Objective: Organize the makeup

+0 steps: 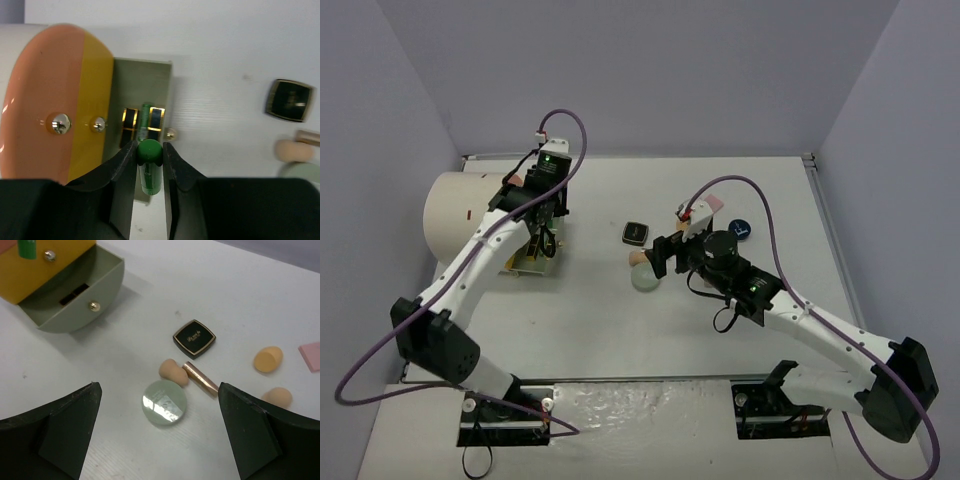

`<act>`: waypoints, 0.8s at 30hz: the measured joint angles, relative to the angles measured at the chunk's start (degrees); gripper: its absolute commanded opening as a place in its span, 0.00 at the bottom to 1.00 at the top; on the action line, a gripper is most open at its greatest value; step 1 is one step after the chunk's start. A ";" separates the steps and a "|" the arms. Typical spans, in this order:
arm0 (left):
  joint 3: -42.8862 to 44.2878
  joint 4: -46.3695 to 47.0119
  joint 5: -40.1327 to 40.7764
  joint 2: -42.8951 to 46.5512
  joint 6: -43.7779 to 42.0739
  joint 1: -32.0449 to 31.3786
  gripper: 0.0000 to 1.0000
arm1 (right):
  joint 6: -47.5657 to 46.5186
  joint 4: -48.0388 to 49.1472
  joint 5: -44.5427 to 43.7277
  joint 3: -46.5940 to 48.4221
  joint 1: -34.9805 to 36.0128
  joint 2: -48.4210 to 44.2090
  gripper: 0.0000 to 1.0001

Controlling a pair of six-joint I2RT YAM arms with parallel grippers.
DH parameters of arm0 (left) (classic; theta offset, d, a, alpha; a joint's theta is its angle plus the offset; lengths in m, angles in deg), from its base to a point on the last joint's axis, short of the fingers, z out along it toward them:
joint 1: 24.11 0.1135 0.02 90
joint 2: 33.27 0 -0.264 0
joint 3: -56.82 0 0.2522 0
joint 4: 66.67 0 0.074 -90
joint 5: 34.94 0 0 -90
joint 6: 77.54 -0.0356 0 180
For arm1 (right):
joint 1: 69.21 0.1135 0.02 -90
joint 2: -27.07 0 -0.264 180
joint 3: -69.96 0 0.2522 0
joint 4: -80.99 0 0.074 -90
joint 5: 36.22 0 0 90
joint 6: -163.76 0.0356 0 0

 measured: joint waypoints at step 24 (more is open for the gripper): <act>2.34 -6.01 5.34 -18.83 -7.65 4.89 0.67 | -0.97 -7.47 2.20 -3.25 -6.14 -3.48 1.00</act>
